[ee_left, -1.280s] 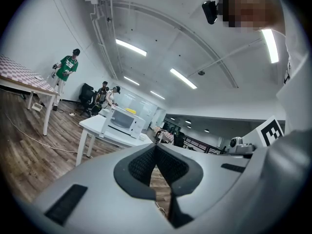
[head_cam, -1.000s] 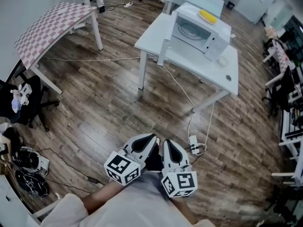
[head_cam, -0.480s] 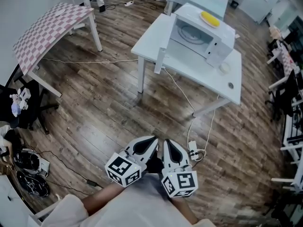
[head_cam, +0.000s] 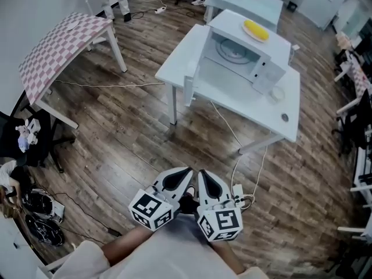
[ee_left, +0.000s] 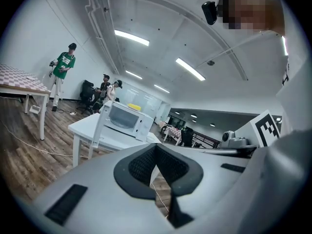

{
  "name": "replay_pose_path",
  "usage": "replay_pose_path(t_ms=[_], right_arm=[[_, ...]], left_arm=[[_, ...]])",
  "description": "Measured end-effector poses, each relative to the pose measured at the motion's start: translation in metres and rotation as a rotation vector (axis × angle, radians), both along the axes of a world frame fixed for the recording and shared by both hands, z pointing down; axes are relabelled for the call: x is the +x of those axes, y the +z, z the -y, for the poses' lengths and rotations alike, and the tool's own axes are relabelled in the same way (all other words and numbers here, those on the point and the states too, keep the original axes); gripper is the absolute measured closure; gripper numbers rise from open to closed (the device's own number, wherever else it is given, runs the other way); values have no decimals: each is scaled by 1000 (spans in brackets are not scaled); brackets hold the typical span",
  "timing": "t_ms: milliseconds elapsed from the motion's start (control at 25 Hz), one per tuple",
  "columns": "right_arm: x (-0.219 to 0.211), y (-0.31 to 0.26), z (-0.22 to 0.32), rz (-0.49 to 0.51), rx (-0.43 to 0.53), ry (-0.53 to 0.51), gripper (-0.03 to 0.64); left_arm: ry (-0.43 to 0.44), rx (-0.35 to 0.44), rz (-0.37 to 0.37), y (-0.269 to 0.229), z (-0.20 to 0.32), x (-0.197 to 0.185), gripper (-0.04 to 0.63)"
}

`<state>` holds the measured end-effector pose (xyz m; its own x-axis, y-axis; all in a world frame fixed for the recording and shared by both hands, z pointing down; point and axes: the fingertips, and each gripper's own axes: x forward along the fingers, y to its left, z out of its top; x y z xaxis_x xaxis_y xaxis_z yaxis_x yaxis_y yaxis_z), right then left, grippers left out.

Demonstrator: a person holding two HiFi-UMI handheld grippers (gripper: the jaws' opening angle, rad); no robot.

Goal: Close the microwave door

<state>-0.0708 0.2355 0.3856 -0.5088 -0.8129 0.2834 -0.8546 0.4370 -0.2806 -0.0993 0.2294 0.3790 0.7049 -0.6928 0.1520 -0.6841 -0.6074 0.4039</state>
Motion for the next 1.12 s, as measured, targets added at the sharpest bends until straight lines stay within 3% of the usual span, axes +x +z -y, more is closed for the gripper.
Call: replay_pose_path(t_ms=[280, 800, 1120], right_arm=[[20, 2, 22, 33, 27, -42, 592], [33, 7, 44, 102, -23, -32, 592], [41, 11, 88, 80, -36, -16, 592]], left_arm=[[-8, 4, 29, 6, 23, 30, 577], [13, -57, 39, 12, 46, 42, 577], [54, -62, 39, 15, 85, 49, 577]])
